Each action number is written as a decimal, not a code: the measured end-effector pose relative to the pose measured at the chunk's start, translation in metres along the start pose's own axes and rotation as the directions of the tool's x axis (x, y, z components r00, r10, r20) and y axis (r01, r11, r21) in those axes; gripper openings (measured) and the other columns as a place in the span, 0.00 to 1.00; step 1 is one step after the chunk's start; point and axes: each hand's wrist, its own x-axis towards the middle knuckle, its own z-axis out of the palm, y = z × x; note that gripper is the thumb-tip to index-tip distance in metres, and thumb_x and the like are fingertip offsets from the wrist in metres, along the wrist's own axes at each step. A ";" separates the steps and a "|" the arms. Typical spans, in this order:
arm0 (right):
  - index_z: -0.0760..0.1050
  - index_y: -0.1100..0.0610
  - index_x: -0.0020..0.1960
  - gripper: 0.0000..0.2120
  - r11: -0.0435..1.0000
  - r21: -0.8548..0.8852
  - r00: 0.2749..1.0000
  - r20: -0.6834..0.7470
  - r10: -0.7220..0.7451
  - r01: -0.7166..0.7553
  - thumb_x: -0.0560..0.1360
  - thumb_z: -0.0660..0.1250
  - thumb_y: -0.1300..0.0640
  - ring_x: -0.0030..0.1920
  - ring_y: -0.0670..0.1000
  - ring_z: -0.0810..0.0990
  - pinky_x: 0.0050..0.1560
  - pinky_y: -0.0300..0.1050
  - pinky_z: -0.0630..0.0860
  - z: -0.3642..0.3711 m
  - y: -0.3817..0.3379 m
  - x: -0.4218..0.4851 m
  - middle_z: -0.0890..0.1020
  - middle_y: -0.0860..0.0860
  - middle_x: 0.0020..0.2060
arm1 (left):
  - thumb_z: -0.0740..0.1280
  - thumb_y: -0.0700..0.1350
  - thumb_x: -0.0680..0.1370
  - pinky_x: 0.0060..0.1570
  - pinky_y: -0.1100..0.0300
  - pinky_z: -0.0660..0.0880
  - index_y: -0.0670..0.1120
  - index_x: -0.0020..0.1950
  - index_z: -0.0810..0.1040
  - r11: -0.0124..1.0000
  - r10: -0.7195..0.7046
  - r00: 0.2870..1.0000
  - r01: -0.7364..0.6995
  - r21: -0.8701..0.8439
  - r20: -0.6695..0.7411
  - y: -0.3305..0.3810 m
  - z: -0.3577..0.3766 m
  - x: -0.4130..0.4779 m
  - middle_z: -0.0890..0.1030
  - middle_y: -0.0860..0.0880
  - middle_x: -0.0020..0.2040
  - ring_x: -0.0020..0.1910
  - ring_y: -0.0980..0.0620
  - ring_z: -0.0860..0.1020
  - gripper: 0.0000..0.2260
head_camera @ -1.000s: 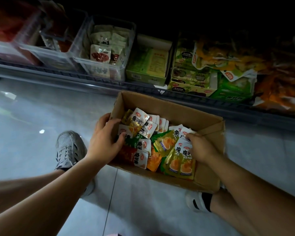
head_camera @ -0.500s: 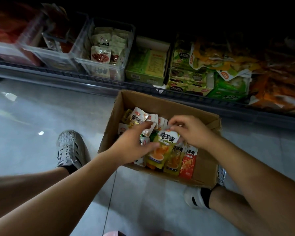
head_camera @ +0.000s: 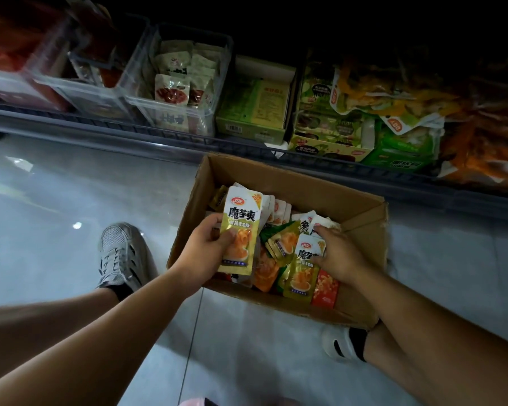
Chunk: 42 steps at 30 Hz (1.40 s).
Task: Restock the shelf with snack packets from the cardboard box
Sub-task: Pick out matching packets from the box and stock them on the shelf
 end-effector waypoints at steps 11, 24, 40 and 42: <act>0.78 0.54 0.65 0.14 0.982 0.045 0.982 -0.058 -0.182 0.184 0.81 0.65 0.56 0.58 0.51 0.76 0.53 0.42 0.70 -0.018 -0.006 -0.006 0.77 0.50 0.55 | 0.63 0.46 0.85 0.41 0.60 0.83 0.53 0.67 0.74 1.000 -0.018 0.999 0.019 0.005 -0.031 -0.001 0.005 0.000 0.84 0.53 0.57 0.48 0.55 0.86 0.11; 0.81 0.46 0.53 0.08 0.901 0.240 0.930 -0.153 -0.334 0.362 0.81 0.65 0.56 0.43 0.38 0.80 0.43 0.40 0.74 -0.103 -0.066 -0.029 0.82 0.39 0.45 | 0.75 0.56 0.73 0.60 0.46 0.81 0.57 0.71 0.66 0.998 -0.009 0.995 0.015 -0.053 0.097 0.012 0.006 -0.012 0.82 0.53 0.62 0.59 0.50 0.83 0.30; 0.66 0.55 0.76 0.28 0.983 0.171 0.998 0.001 0.065 -0.064 0.78 0.70 0.55 0.70 0.55 0.71 0.67 0.47 0.70 -0.012 -0.015 0.002 0.71 0.55 0.72 | 0.70 0.41 0.80 0.49 0.50 0.84 0.50 0.62 0.79 0.988 -0.051 0.998 0.057 -0.143 0.046 0.005 0.004 -0.007 0.87 0.50 0.53 0.50 0.49 0.87 0.12; 0.65 0.54 0.77 0.31 0.996 0.082 0.999 0.009 0.038 -0.038 0.77 0.72 0.53 0.73 0.57 0.67 0.69 0.48 0.67 -0.002 -0.011 0.004 0.69 0.56 0.74 | 0.70 0.41 0.80 0.50 0.49 0.84 0.50 0.63 0.79 0.990 -0.047 0.997 0.055 -0.127 0.062 0.005 0.004 -0.006 0.87 0.50 0.53 0.51 0.49 0.87 0.12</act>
